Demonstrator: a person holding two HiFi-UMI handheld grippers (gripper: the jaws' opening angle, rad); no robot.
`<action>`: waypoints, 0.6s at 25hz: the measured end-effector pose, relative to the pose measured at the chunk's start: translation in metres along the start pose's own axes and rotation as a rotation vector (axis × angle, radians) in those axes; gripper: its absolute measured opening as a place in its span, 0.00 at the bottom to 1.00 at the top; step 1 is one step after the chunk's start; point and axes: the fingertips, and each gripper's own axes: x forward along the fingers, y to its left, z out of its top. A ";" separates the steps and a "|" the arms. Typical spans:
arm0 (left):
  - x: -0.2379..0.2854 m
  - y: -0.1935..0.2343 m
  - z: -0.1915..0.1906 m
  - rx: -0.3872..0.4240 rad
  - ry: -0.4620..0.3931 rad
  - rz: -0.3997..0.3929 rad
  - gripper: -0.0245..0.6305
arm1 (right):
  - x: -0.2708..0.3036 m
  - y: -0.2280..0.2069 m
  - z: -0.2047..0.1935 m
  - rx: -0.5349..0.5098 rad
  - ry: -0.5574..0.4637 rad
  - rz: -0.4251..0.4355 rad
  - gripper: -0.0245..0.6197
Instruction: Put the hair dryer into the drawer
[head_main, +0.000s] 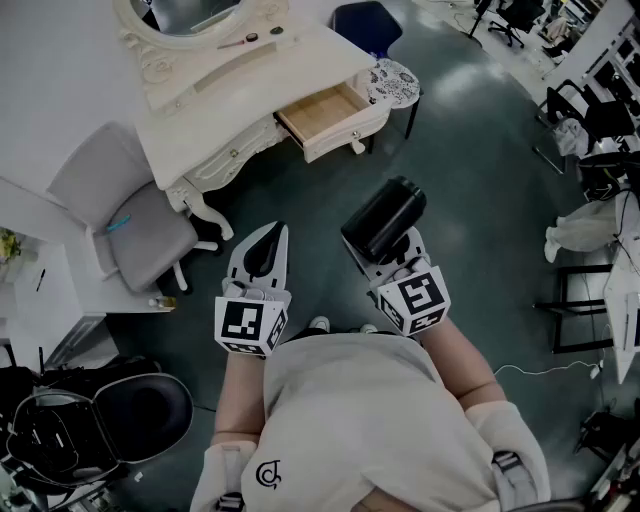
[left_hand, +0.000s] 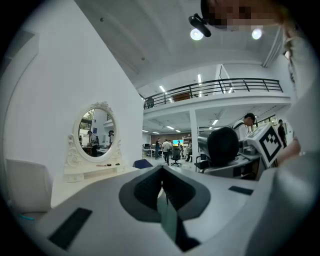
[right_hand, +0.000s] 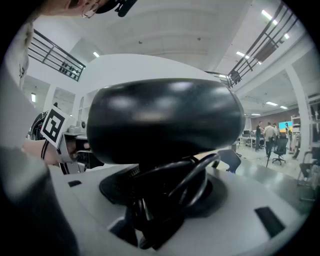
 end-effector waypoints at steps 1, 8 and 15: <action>0.001 0.002 -0.001 -0.004 -0.001 -0.002 0.06 | 0.003 0.000 -0.001 0.000 0.002 0.000 0.44; 0.008 0.023 -0.005 -0.013 0.001 -0.014 0.06 | 0.021 0.000 -0.003 0.014 0.012 -0.018 0.43; 0.016 0.053 -0.014 -0.016 0.012 -0.048 0.06 | 0.049 0.008 -0.010 0.030 0.037 -0.051 0.44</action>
